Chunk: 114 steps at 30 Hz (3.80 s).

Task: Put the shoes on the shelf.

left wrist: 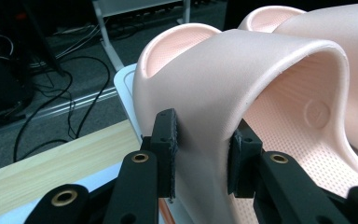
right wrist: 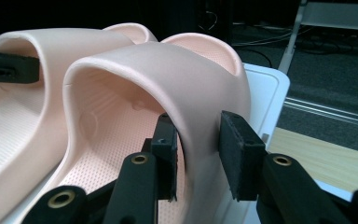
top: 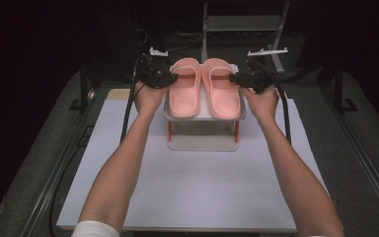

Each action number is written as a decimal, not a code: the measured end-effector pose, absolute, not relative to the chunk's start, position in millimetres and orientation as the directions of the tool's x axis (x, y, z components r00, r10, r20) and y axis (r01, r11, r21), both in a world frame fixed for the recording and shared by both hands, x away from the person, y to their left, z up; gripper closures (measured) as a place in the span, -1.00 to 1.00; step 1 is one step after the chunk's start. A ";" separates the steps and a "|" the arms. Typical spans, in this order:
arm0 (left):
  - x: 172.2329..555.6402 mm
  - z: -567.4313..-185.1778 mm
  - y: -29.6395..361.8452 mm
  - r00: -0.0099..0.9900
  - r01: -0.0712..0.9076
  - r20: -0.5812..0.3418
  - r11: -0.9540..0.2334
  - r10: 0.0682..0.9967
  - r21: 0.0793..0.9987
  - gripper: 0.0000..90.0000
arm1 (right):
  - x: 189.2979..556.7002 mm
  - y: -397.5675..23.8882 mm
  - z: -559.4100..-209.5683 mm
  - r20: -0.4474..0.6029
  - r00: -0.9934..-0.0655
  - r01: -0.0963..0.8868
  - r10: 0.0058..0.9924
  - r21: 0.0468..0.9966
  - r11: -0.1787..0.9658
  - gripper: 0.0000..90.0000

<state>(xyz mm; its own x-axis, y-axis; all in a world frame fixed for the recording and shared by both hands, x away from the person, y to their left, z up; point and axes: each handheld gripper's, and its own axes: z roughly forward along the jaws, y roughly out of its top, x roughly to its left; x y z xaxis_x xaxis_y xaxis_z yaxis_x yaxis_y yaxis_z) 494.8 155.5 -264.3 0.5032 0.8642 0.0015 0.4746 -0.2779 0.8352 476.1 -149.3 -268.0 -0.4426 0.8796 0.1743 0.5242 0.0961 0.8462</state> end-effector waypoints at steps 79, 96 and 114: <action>445.4 -262.4 191.1 0.535 0.396 -0.024 -0.226 0.844 0.890 -0.36 | 400.1 -170.7 -258.0 0.256 -0.716 0.424 0.649 0.899 0.113 -0.09; 428.4 -266.6 195.9 0.543 0.388 -0.051 -0.197 0.838 0.900 -0.49 | 379.5 -174.1 -272.8 0.266 -0.741 0.434 0.617 0.891 0.137 -0.10; 412.3 -272.5 197.3 0.545 0.372 -0.029 -0.211 0.838 0.904 -0.58 | 358.7 -188.9 -291.1 0.314 -0.766 0.448 0.561 0.887 0.115 -0.10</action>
